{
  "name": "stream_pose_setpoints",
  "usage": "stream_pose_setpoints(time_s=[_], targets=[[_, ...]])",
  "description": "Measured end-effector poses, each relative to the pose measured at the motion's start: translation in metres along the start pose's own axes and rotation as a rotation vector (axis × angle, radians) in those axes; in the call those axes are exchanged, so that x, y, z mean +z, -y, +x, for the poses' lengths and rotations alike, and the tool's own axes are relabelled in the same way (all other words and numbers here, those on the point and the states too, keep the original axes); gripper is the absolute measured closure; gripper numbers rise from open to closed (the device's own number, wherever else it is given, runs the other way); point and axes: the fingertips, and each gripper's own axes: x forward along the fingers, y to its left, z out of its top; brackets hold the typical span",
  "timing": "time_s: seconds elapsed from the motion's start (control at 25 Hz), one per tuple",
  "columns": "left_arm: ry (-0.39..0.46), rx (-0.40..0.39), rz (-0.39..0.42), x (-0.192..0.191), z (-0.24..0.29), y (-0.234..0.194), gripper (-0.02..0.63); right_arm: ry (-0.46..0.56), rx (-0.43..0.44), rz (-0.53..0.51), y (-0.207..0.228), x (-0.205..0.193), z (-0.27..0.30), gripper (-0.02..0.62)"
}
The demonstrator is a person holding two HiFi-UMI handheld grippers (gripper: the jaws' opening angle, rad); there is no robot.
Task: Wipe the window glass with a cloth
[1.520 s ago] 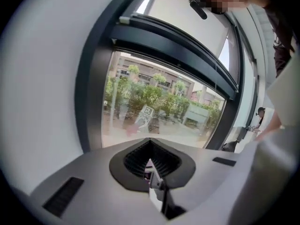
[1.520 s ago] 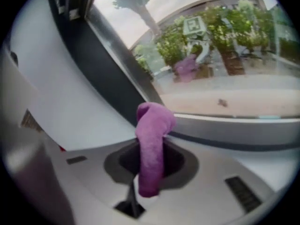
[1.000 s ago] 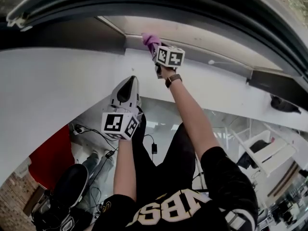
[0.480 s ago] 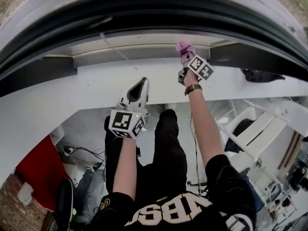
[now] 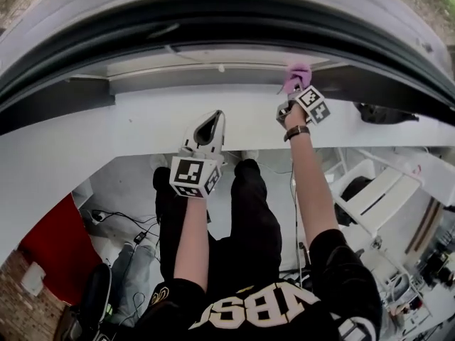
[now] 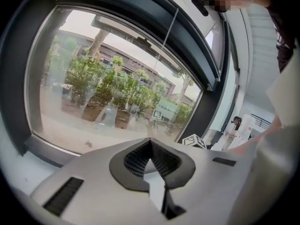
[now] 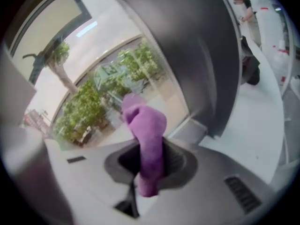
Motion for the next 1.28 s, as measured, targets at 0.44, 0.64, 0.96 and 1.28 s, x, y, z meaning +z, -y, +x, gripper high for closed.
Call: stream_pose_setpoints(time_s=[0.44, 0.64, 0.96, 1.28], targets=[[0.0, 0.319, 0.015, 0.028, -0.159, -0.219, 0.588, -0.486, 0.539, -0.406, -0.322, -0.37, 0.005, 0.522], [0.048, 0.446, 0.027, 0.052, -0.221, -0.287, 0.588, -0.577, 0.775, -0.701, -0.471, -0.473, -0.002, 0.522], [0.052, 0.401, 0.006, 0.041, -0.189, -0.232, 0.588, -0.598, 0.66, -0.615, -0.467, -0.424, 0.037, 0.52], [0.028, 0.169, -0.064, 0.012, -0.044, -0.144, 0.588, -0.507, 0.395, -0.5, -0.233, -0.236, 0.079, 0.517]])
